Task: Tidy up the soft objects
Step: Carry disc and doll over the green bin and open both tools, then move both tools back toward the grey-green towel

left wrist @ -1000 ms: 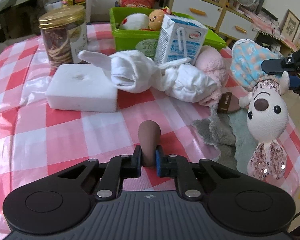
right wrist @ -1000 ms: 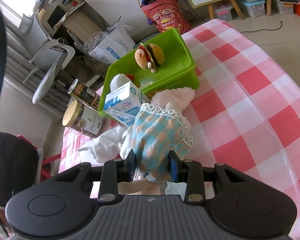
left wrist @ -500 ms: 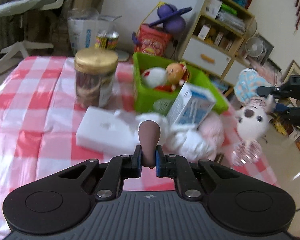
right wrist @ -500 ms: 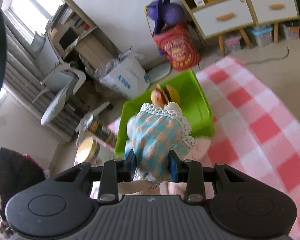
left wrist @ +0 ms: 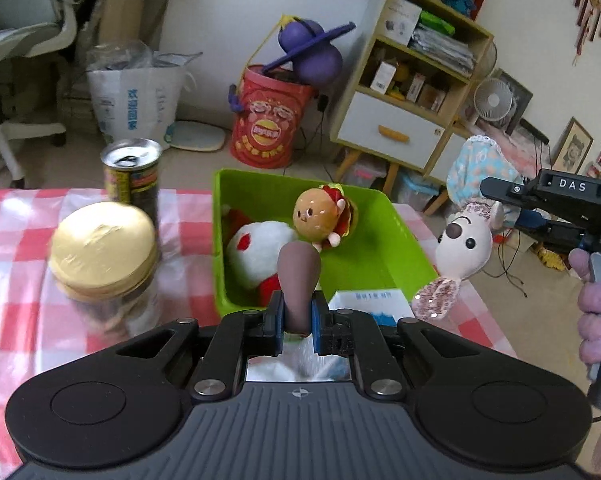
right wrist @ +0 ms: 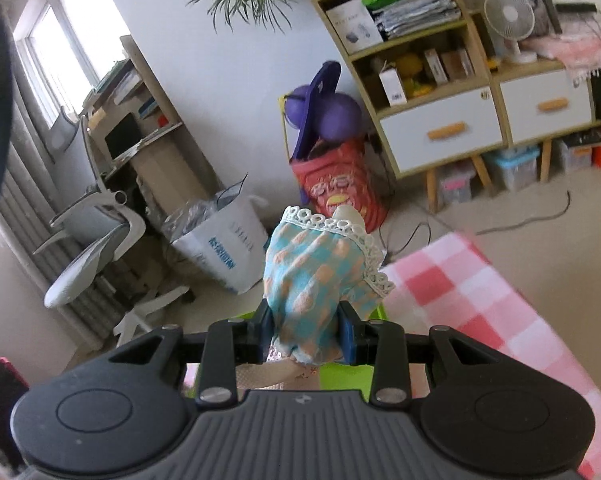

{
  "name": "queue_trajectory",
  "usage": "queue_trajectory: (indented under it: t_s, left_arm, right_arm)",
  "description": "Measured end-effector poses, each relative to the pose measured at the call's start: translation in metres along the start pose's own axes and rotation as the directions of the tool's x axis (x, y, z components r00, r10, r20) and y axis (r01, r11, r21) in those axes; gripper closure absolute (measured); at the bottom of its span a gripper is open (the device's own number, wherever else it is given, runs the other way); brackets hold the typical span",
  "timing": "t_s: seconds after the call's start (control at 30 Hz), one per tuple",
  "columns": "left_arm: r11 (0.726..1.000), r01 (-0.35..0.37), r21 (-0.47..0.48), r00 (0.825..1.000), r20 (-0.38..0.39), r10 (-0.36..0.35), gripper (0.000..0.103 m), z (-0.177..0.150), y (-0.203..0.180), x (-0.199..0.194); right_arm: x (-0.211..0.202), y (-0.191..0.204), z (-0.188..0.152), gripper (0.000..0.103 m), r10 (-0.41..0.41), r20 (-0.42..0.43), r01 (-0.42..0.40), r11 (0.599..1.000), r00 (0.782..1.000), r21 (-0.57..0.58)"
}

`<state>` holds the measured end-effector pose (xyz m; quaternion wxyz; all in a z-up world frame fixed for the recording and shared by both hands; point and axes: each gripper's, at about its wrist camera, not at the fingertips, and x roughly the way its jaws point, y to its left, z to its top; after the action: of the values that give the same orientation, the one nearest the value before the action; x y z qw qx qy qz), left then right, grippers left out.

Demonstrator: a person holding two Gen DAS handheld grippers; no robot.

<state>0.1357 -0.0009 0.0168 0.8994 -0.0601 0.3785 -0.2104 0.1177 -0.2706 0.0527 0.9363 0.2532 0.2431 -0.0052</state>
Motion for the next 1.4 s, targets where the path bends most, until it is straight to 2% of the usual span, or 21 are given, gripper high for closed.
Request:
queue_trajectory:
  t_s: [0.13, 0.27, 0.4, 0.57, 0.6, 0.63, 0.67, 0.73, 0.83, 0.97, 1.03, 1.2, 1.4]
  left_arm:
    - [1.000, 0.017, -0.008, 0.999, -0.048, -0.018, 0.093, 0.009, 0.004, 0.031]
    - [0.998, 0.037, -0.059, 0.991, -0.125, -0.044, 0.093, 0.018, 0.013, 0.060]
    - [0.999, 0.016, -0.050, 0.981, -0.191, -0.025, 0.092, 0.023, 0.012, 0.082]
    - [0.999, -0.021, -0.049, 0.977, -0.213, 0.010, 0.091, 0.022, 0.010, 0.098]
    - [0.998, -0.020, -0.064, 0.979, -0.205, 0.007, 0.087, 0.021, 0.012, 0.098]
    - [0.997, -0.017, -0.081, 0.981, -0.196, 0.000, 0.076, 0.020, 0.014, 0.096]
    - [0.996, -0.013, -0.094, 0.983, -0.183, -0.004, 0.073, 0.020, 0.016, 0.093]
    - [0.995, -0.010, -0.095, 0.987, -0.162, -0.005, 0.061, 0.020, 0.016, 0.085]
    - [0.996, -0.013, -0.092, 0.991, -0.134, 0.001, 0.052, 0.021, 0.013, 0.071]
    - [0.995, -0.029, -0.091, 0.995, -0.099, 0.020, 0.049, 0.017, 0.009, 0.046]
    - [0.995, -0.027, -0.095, 0.996, -0.084, 0.019, 0.037, 0.014, 0.008, 0.034]
    - [0.996, -0.047, -0.073, 0.998, -0.051, 0.043, 0.029, 0.001, 0.002, 0.004]
    - [0.994, -0.109, -0.016, 0.991, -0.082, 0.108, 0.020, -0.022, -0.010, -0.029]
  right_arm:
    - [0.022, -0.004, -0.007, 0.093, -0.011, 0.018, 0.012, 1.000, 1.000, -0.024]
    - [0.043, -0.009, -0.018, 0.093, -0.002, -0.009, 0.002, 1.000, 1.000, -0.023]
    - [0.058, -0.015, -0.028, 0.093, 0.008, -0.033, -0.008, 1.000, 0.999, -0.004]
    - [0.066, -0.018, -0.033, 0.090, 0.047, -0.054, -0.046, 0.999, 0.997, 0.021]
    - [0.068, -0.017, -0.034, 0.090, 0.052, -0.065, -0.050, 0.999, 0.997, 0.020]
    - [0.068, -0.017, -0.034, 0.086, 0.055, -0.073, -0.054, 0.998, 0.996, 0.021]
    - [0.069, -0.017, -0.034, 0.083, 0.064, -0.083, -0.062, 0.998, 0.994, 0.028]
    - [0.067, -0.019, -0.033, 0.069, 0.077, -0.095, -0.072, 0.996, 0.993, 0.050]
    - [0.059, -0.018, -0.031, 0.067, 0.081, -0.088, -0.076, 0.995, 0.993, 0.058]
    - [0.044, -0.009, -0.027, 0.065, 0.071, -0.101, -0.070, 0.997, 0.992, 0.019]
    - [0.036, -0.002, -0.025, 0.060, 0.059, -0.106, -0.061, 0.998, 0.993, -0.013]
    - [0.013, 0.010, -0.024, 0.053, 0.046, -0.116, -0.052, 0.997, 0.992, -0.052]
    - [-0.013, 0.022, -0.035, 0.050, -0.015, -0.182, -0.001, 0.996, 0.983, -0.089]
